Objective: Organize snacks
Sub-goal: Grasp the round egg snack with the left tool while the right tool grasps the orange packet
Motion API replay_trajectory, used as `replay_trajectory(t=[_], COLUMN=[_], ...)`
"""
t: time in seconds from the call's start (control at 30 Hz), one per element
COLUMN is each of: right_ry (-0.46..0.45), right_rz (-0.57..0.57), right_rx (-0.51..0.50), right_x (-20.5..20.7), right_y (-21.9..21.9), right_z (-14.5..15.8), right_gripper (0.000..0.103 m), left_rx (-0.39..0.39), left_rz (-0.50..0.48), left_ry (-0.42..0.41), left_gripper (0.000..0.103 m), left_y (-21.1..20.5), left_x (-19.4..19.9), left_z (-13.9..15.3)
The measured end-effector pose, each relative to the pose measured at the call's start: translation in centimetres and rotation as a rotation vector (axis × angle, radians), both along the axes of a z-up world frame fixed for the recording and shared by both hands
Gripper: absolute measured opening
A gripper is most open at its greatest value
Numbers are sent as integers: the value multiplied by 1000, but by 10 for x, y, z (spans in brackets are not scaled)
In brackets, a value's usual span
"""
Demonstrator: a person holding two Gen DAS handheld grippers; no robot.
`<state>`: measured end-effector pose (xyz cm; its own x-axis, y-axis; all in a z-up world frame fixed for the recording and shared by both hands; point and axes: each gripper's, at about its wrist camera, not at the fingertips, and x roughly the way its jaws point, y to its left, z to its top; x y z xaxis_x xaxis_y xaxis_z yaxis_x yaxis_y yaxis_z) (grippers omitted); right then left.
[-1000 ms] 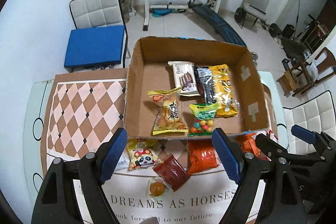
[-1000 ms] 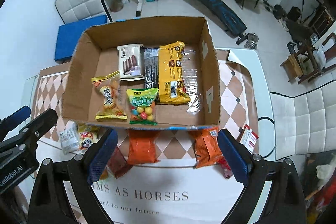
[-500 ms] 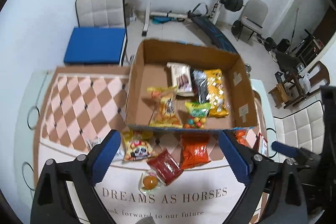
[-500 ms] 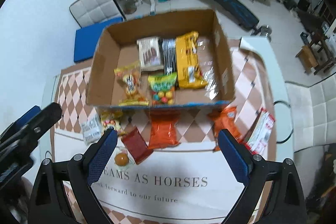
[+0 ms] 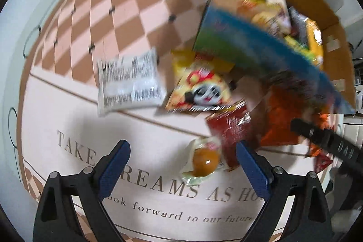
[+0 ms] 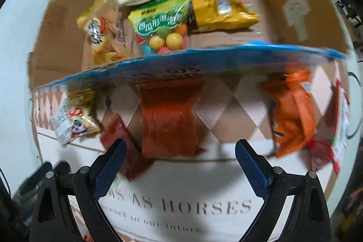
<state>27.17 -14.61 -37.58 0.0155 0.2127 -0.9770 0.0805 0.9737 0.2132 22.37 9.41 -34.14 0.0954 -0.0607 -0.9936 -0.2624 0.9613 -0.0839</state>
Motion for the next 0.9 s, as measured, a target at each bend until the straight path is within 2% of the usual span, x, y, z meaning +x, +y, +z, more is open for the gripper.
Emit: replay_trajectory(t=[0.13, 0.17, 0.2, 0.27, 0.33, 0.4, 0.43, 0.47, 0.5, 0.63, 0.77, 0.83, 0.9], right_ry=[22, 31, 40, 67, 60, 79, 91, 100, 106, 131, 138, 131, 119], right_rz=[30, 40, 52, 75, 83, 95, 95, 96, 99, 77, 81, 83, 79], right_rx=[-20, -25, -34, -41, -44, -48, -46, -47, -52, -37, -51, -58, -53], right_x=[10, 12, 12, 10, 6, 1, -2, -4, -8, -22, -26, -29, -33], right_y=[16, 20, 23, 28, 27, 23, 20, 18, 14, 8, 7, 11, 12], right_z=[-20, -24, -28, -35, -35, -36, -37, -37, -38, -44, -49, -50, -48], right_gripper=[95, 89, 77, 66, 64, 63, 62, 62, 62, 63, 64, 60, 52], left_rx=[-27, -30, -34, -39, -36, -38, -42, -37, -36, 18, 14, 7, 3], left_rz=[-16, -28, -39, -64, -90, -116, -123, -133, -142, -196, -198, -190, -187], left_ry=[58, 69, 78, 97, 105, 121, 122, 123, 125, 107, 105, 106, 100], left_gripper=[96, 96, 95, 95, 89, 76, 74, 68, 56, 50, 43, 39, 36], left_y=[-5, -9, -12, -19, -27, -33, -35, -38, -41, -57, -61, -61, -61], left_x=[-6, -7, -8, -10, -12, -13, -14, -15, -16, -22, -25, -29, -29], left_z=[-22, -26, -30, -39, -45, -51, -52, -54, -56, -59, -58, -59, -57])
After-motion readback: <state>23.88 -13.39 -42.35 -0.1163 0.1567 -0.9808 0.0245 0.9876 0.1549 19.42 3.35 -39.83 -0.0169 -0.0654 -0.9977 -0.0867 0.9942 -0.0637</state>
